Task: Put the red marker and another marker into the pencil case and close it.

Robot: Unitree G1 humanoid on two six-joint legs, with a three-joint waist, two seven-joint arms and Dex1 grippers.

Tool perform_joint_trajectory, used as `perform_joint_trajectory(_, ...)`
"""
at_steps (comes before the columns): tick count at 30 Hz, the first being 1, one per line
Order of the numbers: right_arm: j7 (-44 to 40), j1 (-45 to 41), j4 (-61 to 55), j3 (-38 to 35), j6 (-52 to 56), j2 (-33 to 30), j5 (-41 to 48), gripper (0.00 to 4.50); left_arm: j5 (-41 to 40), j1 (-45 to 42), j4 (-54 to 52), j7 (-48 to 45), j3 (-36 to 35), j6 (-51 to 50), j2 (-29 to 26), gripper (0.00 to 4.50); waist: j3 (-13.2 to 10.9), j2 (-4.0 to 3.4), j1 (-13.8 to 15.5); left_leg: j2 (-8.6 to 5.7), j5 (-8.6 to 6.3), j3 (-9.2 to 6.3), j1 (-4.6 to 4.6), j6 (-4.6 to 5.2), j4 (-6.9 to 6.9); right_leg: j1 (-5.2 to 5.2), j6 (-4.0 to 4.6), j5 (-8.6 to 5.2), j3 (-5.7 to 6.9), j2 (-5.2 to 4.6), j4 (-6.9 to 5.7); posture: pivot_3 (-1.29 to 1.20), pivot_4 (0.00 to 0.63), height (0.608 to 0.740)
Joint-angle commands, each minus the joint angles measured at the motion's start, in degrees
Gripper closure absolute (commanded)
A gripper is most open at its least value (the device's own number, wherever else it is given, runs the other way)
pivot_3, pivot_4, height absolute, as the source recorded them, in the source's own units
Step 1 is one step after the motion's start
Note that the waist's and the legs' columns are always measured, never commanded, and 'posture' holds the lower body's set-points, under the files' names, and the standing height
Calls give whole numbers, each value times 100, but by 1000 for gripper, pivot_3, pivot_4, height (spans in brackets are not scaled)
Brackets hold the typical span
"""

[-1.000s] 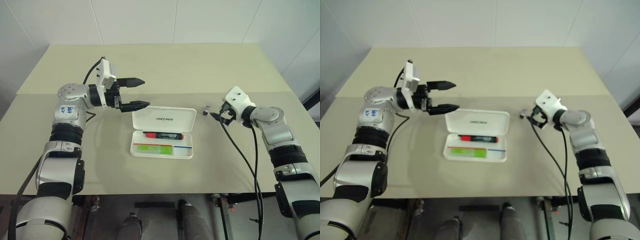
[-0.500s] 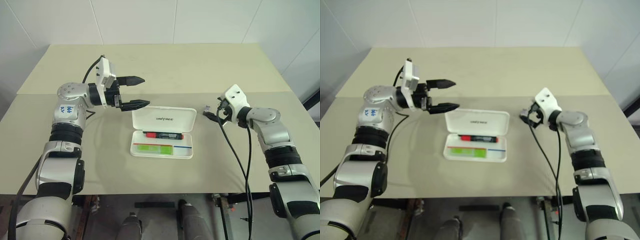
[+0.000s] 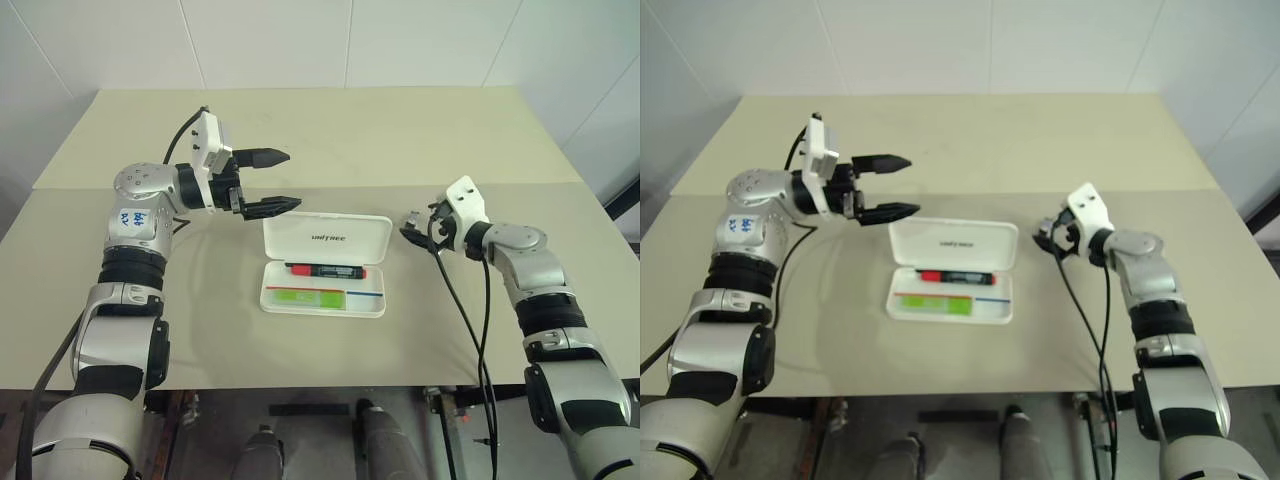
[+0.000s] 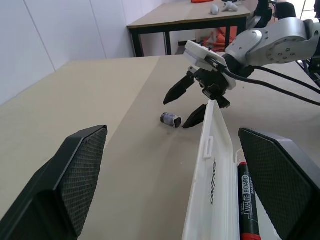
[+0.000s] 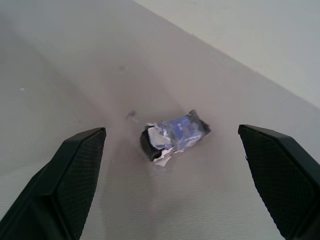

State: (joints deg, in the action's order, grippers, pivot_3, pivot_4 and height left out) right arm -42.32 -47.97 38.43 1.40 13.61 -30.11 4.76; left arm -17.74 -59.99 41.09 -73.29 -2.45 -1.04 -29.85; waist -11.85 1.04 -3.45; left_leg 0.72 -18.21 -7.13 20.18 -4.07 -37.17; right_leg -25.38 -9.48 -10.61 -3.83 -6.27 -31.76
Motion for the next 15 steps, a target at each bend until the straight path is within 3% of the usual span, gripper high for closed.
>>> perform_joint_trajectory(1,-23,-327,315,-265,-179,66,166,0,-92,0,-263,38,-149,41,-22,17,0,0,-9,0,0,1,0,0,0,0,0,0,0,0,0,0,150,740)
perform_joint_trajectory(15,-16,-916,2047,-320,-664,237,47,0,-122,113,-495,79,-229,-74,-24,17,0,-1,-60,0,1,0,-2,-3,1,0,0,0,0,0,-3,0,150,740)
